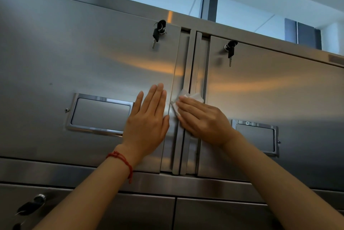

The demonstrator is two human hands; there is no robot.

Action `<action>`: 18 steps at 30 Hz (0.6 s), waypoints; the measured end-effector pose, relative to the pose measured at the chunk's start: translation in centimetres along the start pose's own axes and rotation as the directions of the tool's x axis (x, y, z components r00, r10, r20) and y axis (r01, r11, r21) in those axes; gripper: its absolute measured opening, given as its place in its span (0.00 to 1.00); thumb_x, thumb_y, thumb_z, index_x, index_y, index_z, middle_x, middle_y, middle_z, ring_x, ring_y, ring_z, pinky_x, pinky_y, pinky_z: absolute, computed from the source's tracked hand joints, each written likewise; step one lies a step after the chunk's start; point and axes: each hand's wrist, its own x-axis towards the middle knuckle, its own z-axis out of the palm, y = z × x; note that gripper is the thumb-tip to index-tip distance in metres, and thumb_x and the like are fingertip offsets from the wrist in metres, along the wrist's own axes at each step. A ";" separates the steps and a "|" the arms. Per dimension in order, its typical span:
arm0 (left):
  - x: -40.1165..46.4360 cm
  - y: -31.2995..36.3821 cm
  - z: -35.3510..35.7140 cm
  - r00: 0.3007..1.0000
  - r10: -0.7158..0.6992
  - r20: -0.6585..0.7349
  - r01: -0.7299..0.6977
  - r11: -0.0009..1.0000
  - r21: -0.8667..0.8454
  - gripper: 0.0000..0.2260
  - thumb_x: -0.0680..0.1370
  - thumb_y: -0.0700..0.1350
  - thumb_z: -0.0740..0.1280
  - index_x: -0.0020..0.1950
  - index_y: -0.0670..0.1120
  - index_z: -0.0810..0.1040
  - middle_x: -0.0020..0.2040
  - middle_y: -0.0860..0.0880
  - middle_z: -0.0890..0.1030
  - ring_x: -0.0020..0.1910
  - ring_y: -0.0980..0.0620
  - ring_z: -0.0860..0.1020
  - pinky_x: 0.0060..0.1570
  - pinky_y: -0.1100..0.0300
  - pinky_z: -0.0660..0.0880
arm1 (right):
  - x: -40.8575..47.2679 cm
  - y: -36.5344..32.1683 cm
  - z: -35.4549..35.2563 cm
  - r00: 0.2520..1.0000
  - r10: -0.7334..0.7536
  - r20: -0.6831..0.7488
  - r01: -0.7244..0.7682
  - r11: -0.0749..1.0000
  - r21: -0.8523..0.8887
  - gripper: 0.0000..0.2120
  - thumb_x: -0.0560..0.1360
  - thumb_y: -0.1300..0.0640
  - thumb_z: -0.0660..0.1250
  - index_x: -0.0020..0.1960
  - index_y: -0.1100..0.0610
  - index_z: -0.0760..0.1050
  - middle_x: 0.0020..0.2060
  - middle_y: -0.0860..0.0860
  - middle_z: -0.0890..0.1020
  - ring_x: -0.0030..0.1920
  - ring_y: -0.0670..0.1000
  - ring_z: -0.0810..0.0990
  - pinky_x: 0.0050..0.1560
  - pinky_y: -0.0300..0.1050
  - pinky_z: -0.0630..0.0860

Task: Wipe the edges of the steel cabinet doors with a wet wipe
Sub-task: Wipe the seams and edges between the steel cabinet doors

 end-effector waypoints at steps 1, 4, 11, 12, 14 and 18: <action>0.0 0.0 0.0 1.000 0.001 -0.003 -0.001 1.000 0.000 0.25 0.79 0.49 0.49 0.71 0.35 0.64 0.72 0.37 0.63 0.71 0.40 0.62 0.67 0.41 0.63 | -0.1 -0.1 0.1 1.000 0.008 -0.006 -0.008 1.000 -0.004 0.10 0.73 0.61 0.68 0.51 0.67 0.81 0.50 0.62 0.82 0.54 0.58 0.80 0.55 0.52 0.78; -0.1 -0.1 0.0 1.000 0.003 0.003 -0.003 1.000 0.004 0.25 0.79 0.50 0.49 0.71 0.35 0.64 0.72 0.36 0.63 0.71 0.40 0.61 0.67 0.41 0.63 | -0.8 -1.1 0.2 0.999 0.047 -0.023 -0.047 0.999 0.016 0.10 0.73 0.62 0.68 0.50 0.67 0.81 0.51 0.63 0.81 0.55 0.59 0.80 0.56 0.53 0.77; 0.0 -0.1 0.2 1.000 0.001 0.010 -0.001 1.000 0.011 0.26 0.79 0.50 0.49 0.71 0.35 0.63 0.72 0.37 0.62 0.72 0.40 0.61 0.67 0.41 0.63 | -0.5 -0.7 -0.4 1.000 -0.005 0.019 0.005 1.000 0.013 0.10 0.75 0.61 0.66 0.50 0.66 0.81 0.51 0.63 0.82 0.55 0.59 0.80 0.55 0.52 0.78; 0.0 -0.1 0.2 1.000 0.002 0.012 -0.002 1.000 0.012 0.26 0.79 0.50 0.48 0.71 0.35 0.63 0.72 0.37 0.62 0.72 0.40 0.61 0.67 0.41 0.63 | -0.4 -0.8 -0.5 1.000 0.005 0.012 -0.005 1.000 0.013 0.10 0.75 0.61 0.66 0.50 0.67 0.82 0.51 0.63 0.82 0.55 0.59 0.80 0.55 0.52 0.78; 0.0 -0.1 0.1 1.000 0.004 0.012 -0.004 1.000 0.014 0.26 0.79 0.50 0.48 0.71 0.35 0.62 0.72 0.37 0.62 0.72 0.40 0.60 0.68 0.41 0.62 | -0.7 -1.4 -0.4 0.999 0.038 -0.004 -0.037 0.999 0.032 0.10 0.74 0.62 0.66 0.50 0.67 0.82 0.51 0.63 0.81 0.55 0.59 0.80 0.54 0.52 0.78; -0.1 -0.1 0.1 1.000 0.004 0.017 -0.004 1.000 0.018 0.26 0.79 0.50 0.48 0.72 0.36 0.62 0.72 0.37 0.61 0.72 0.40 0.60 0.68 0.41 0.62 | -1.0 -1.6 -0.5 0.999 0.040 0.003 -0.040 0.997 0.065 0.09 0.74 0.62 0.67 0.49 0.67 0.82 0.51 0.63 0.81 0.55 0.59 0.80 0.52 0.52 0.79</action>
